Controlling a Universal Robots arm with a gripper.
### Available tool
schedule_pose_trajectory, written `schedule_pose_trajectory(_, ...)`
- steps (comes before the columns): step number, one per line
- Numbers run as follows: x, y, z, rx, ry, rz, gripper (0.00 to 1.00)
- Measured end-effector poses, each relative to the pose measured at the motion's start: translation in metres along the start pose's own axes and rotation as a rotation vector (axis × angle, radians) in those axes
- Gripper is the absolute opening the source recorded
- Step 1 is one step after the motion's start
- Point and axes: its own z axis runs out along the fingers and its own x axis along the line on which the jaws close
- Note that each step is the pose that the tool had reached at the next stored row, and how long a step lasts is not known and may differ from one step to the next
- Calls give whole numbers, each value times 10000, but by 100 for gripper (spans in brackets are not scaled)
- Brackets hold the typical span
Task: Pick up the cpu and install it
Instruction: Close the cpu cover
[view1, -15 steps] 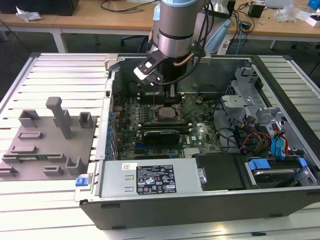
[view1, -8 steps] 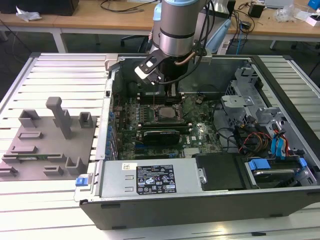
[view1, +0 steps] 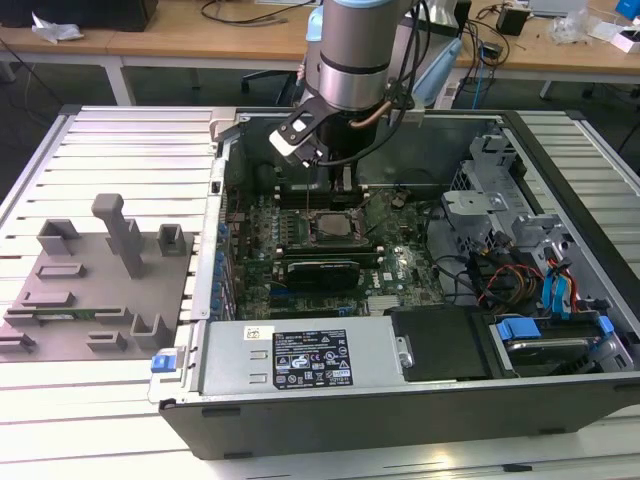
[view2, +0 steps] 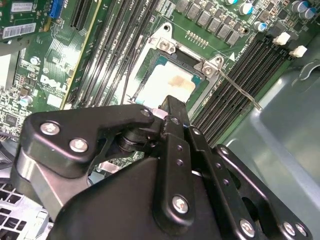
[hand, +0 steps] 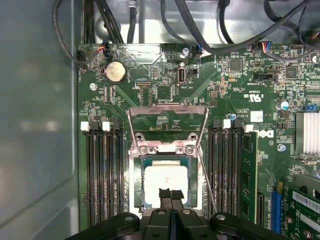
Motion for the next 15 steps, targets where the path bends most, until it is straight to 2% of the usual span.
schedule_pose_trajectory(2,1,0,-34,0,1,0,11)
schedule_pose_trajectory(10,1,0,-242,-1,2,0,11)
schedule_pose_trajectory(12,1,0,-318,-1,2,0,11)
schedule_pose_trajectory(15,1,0,-333,-2,3,0,11)
